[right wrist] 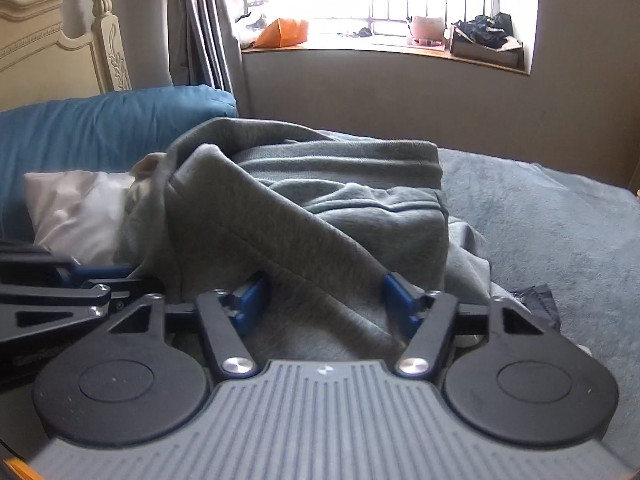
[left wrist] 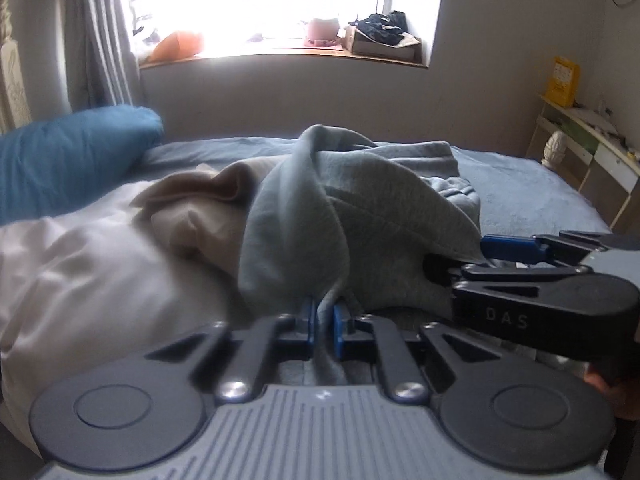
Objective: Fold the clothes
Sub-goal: 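Move both tools into the clothes pile toward the grey hoodie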
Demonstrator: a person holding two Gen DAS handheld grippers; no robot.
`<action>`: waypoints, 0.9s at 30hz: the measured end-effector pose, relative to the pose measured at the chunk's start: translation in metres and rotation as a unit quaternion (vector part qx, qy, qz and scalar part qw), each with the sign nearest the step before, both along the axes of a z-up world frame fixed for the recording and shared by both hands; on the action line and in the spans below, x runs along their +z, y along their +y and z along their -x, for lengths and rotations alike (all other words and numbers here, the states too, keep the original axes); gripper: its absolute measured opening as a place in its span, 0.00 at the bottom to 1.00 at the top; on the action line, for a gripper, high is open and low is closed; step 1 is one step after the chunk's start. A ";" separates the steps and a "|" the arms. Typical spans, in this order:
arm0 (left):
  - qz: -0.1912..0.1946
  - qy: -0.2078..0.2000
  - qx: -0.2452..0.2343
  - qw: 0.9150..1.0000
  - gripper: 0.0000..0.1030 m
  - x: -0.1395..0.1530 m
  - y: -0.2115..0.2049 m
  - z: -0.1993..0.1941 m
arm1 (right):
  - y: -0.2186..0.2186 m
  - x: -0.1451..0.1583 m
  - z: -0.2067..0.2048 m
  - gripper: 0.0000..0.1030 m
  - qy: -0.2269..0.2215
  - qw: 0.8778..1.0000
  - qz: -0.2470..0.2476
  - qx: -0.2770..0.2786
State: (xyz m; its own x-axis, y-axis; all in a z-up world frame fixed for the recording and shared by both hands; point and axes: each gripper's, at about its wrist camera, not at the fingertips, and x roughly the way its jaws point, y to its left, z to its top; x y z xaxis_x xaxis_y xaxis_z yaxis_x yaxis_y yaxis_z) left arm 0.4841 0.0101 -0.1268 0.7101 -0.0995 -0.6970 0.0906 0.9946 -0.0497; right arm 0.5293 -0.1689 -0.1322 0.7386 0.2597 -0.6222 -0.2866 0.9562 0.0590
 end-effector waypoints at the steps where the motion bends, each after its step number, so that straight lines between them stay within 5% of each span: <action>1: 0.004 -0.003 0.002 1.000 0.04 0.001 0.002 0.002 | 0.003 0.004 0.004 0.46 -0.005 1.000 0.006 0.003; 5: 0.003 -0.030 -0.003 1.000 0.03 0.011 0.000 0.017 | 0.006 0.013 0.018 0.15 -0.011 1.000 0.021 0.015; 8: 0.007 -0.052 -0.012 0.999 0.02 0.021 -0.001 0.031 | 0.002 0.019 0.026 0.04 -0.010 1.000 0.006 0.019; 16: 0.039 -0.063 -0.035 0.997 0.02 0.036 0.011 0.070 | -0.005 0.043 0.059 0.01 -0.015 0.998 -0.029 0.044; 20: 0.048 -0.056 -0.056 0.996 0.02 0.038 0.018 0.094 | -0.009 0.062 0.073 0.03 -0.059 0.996 -0.019 0.058; 22: 0.052 -0.052 -0.062 0.995 0.02 0.037 0.023 0.105 | -0.009 0.069 0.071 0.15 -0.076 0.995 -0.004 0.065; 24: 0.063 -0.046 -0.057 0.995 0.02 0.033 0.030 0.116 | -0.009 0.068 0.066 0.67 -0.068 0.995 -0.006 0.078; 26: 0.075 -0.038 -0.048 0.995 0.02 0.028 0.036 0.126 | -0.005 0.059 0.062 0.85 -0.051 0.993 -0.015 0.101; 27: 0.078 -0.035 -0.046 0.995 0.02 0.026 0.038 0.130 | -0.001 0.051 0.061 0.85 -0.040 0.993 -0.013 0.113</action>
State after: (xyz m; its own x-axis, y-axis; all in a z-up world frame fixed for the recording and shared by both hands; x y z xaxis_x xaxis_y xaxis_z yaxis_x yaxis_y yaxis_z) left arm 0.3538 0.0483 -0.1009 0.7388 -0.2703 -0.6173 0.1905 0.9625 -0.1933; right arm 0.4679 -0.1701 -0.0814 0.7061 0.4396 -0.5551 -0.4984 0.8654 0.0513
